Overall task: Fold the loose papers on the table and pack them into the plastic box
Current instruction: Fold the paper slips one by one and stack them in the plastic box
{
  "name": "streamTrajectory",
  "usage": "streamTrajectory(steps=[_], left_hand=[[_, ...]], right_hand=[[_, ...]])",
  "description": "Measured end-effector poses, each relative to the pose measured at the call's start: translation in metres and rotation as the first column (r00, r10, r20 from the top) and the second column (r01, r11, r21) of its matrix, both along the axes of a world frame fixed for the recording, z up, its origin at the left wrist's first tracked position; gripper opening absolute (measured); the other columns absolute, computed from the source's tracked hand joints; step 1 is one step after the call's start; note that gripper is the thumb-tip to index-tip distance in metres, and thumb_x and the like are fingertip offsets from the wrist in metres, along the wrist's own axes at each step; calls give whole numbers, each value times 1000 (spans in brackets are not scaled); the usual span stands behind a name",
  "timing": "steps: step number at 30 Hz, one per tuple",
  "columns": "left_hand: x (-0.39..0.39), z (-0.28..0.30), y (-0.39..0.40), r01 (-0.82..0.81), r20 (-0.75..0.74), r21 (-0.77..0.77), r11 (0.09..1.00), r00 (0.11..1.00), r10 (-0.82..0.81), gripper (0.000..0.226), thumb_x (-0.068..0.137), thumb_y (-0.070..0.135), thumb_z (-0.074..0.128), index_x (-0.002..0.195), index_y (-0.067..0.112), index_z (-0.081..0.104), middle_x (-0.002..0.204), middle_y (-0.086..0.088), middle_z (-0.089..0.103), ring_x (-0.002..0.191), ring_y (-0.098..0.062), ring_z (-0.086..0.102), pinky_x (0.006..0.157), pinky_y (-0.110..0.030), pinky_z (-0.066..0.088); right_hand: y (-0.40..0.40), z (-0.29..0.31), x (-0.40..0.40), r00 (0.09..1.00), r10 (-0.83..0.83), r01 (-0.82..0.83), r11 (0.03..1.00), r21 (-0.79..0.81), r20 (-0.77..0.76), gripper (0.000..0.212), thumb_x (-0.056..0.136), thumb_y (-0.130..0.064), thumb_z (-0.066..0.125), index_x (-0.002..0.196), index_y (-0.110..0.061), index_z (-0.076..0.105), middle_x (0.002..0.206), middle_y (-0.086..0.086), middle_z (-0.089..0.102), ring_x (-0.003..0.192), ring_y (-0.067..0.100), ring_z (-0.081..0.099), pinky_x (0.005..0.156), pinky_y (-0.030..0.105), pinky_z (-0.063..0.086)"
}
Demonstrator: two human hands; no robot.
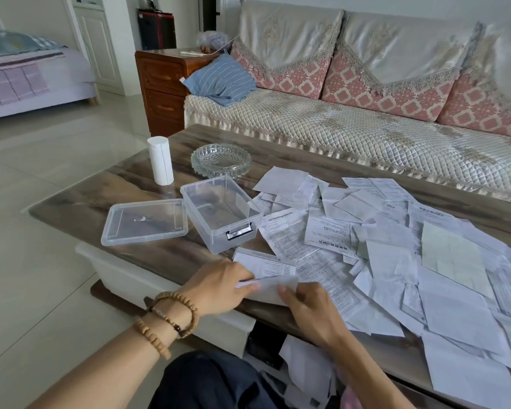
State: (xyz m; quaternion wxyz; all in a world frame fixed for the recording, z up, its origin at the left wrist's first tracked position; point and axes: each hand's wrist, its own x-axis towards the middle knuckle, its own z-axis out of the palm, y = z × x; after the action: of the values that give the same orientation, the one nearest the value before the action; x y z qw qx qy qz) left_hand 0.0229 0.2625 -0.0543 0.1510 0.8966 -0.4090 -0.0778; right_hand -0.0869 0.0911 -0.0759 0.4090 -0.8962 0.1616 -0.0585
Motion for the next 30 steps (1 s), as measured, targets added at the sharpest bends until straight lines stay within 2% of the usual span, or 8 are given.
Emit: streamTrajectory(steps=[3,6,9,12,16,19,23,30], left_hand=[[15,4,-22,-100,-29,29,995,994,101,51,94,46,54,55,17,39,54,4,40,56,-16,46,55,-28,33],[27,-2,-38,-222,-144,66,973,963,230,45,86,47,66,60,17,45,59,4,47,67,-21,54,58,-26,37],[31,-14,-39,-437,-286,-60,898,869,404,42,70,47,82,69,17,52,72,0,62,70,-18,59,54,-23,38],[27,-26,-36,-564,-305,-184,805,811,499,36,63,44,85,68,17,61,69,5,66,72,-17,64,58,-22,44],[24,-30,-39,-615,-219,-214,759,787,576,45,59,56,80,86,21,69,84,6,71,84,-21,66,68,-28,53],[24,-31,-42,-625,-138,-209,752,781,610,49,61,61,76,88,21,66,88,5,70,85,-23,64,67,-29,51],[22,-35,-40,-625,-34,-221,749,772,634,40,73,58,68,84,20,61,87,1,70,82,-24,64,66,-30,51],[16,-36,-35,-549,257,-139,824,784,566,42,90,63,49,98,23,59,84,0,69,77,-22,67,65,-31,54]], right_hand=[[3,1,21,976,-214,214,977,-7,-40,47,92,-31,58,54,-15,36,50,-4,38,54,18,39,53,29,31],[-2,-7,37,941,-323,317,945,-78,-95,37,87,-27,58,56,-15,40,55,1,43,63,27,45,58,31,31],[-8,-14,46,927,-336,321,941,-109,-168,28,83,-27,57,61,-18,43,61,2,47,66,27,49,52,27,29],[-14,-17,51,920,-334,324,942,-86,-203,24,81,-26,56,61,-18,45,62,3,50,62,25,52,46,22,27],[-19,-8,52,917,-322,333,943,10,-237,21,81,-16,56,61,-12,53,54,6,59,52,26,64,39,21,42],[-23,1,56,916,-277,314,945,90,-291,18,83,-8,55,65,-7,59,54,12,61,44,24,64,46,32,56],[-25,6,57,908,-260,320,937,142,-329,16,82,-5,57,74,4,67,54,15,63,35,19,58,44,29,54],[-25,3,61,899,-294,351,927,132,-324,14,77,-2,56,76,8,65,60,18,66,41,23,62,44,34,57]])
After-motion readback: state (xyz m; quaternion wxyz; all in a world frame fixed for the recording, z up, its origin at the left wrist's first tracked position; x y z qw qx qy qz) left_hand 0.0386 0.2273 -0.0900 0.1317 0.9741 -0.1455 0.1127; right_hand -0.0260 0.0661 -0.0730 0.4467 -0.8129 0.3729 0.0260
